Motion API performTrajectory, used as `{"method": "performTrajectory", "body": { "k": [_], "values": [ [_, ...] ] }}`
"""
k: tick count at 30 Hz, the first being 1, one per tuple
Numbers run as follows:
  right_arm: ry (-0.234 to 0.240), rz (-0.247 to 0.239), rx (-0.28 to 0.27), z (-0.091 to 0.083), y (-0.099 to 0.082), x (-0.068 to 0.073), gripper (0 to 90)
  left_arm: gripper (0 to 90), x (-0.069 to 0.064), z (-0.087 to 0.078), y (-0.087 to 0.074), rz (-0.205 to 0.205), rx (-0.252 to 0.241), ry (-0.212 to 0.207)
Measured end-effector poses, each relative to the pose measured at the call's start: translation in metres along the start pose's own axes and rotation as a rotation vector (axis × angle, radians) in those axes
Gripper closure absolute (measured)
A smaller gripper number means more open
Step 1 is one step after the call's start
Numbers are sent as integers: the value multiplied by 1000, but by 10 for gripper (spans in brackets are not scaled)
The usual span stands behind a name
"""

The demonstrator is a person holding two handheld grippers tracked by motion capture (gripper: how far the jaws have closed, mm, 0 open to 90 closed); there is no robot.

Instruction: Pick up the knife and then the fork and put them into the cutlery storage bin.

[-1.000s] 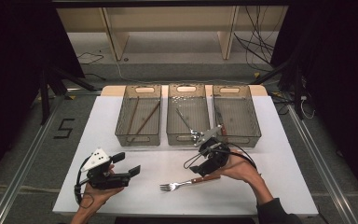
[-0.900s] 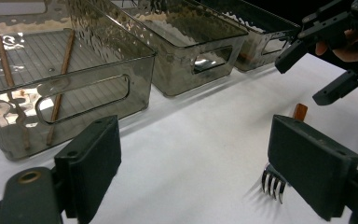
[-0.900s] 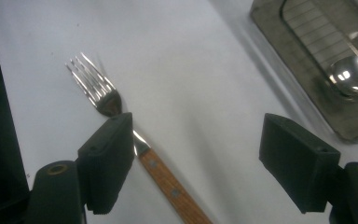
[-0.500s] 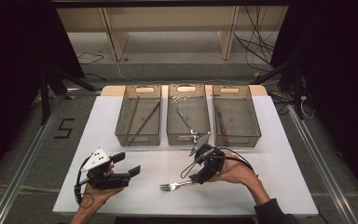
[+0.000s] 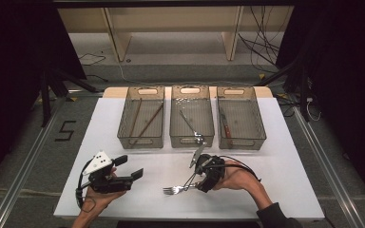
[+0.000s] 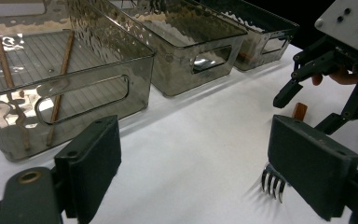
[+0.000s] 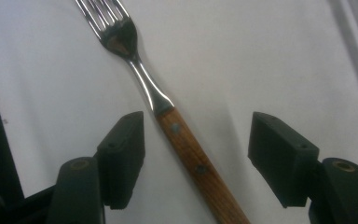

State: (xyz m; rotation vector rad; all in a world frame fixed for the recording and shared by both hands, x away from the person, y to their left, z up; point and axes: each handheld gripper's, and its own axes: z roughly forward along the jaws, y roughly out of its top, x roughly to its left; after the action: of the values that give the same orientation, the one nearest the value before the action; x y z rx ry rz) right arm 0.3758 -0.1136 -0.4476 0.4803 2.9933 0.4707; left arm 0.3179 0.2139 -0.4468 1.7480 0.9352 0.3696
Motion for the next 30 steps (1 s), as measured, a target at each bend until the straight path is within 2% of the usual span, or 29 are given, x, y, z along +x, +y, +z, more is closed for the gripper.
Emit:
{"method": "performTrajectory", "body": {
  "k": [11, 19, 30],
  "values": [
    [5, -5, 35, 8, 0, 2, 494, 167, 0, 0, 0, -1, 0, 1],
    [16, -28, 67, 11, 0, 2, 558, 167, 0, 0, 0, -2, -1, 0],
    [18, -19, 94, 12, 2, 4, 631, 167, 0, 0, 0, 2, 2, 0]
  ]
}}
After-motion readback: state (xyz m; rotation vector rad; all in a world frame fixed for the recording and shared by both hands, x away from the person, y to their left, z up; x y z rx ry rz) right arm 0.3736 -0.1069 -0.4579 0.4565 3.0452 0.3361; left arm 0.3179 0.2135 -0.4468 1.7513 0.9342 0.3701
